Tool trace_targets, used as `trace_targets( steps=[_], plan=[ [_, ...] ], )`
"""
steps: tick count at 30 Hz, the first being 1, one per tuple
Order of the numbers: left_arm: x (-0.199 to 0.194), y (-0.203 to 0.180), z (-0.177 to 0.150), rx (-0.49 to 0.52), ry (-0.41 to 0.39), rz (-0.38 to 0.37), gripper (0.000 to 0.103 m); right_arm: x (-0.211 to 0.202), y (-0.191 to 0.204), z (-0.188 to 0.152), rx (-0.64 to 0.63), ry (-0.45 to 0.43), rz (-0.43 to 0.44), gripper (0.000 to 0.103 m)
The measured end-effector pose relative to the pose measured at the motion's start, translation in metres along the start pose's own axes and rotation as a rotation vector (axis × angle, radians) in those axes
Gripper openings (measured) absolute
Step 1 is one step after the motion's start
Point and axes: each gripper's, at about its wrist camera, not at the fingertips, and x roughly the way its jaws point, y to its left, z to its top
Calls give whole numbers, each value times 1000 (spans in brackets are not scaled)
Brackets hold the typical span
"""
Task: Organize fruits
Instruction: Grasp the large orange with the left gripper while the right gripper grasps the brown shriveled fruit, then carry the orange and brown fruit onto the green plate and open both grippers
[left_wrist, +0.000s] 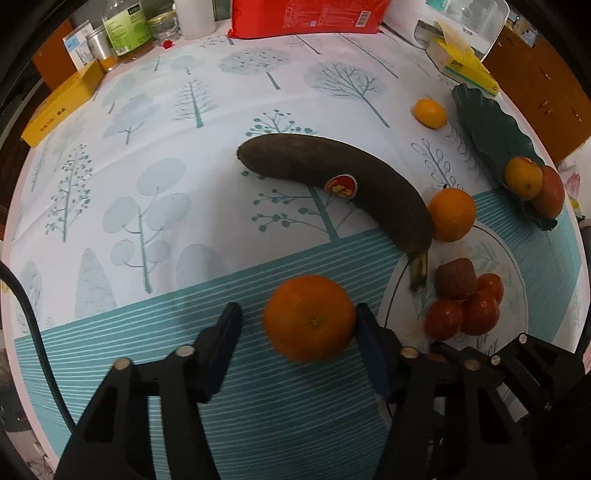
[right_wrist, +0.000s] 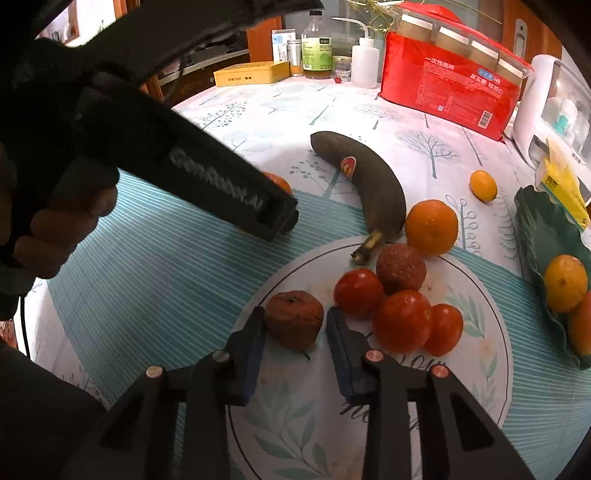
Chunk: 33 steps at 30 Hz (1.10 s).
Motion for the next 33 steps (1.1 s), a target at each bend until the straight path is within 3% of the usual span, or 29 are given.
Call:
trace_targets(
  steps=[4, 17, 23, 33],
  plan=[
    [1, -4, 2, -1, -6, -10, 47, 0, -2, 2, 5, -2, 4, 30],
    [-22, 0, -5, -25, -38, 40, 46, -13, -10, -4, 83, -33, 29, 30],
    [-48, 1, -15, -61, -28, 21, 46, -32, -13, -7, 103, -56, 15, 30],
    [-80, -34, -28, -52, -9, 4, 46, -68, -37, -28, 158, -52, -22, 30]
  ],
)
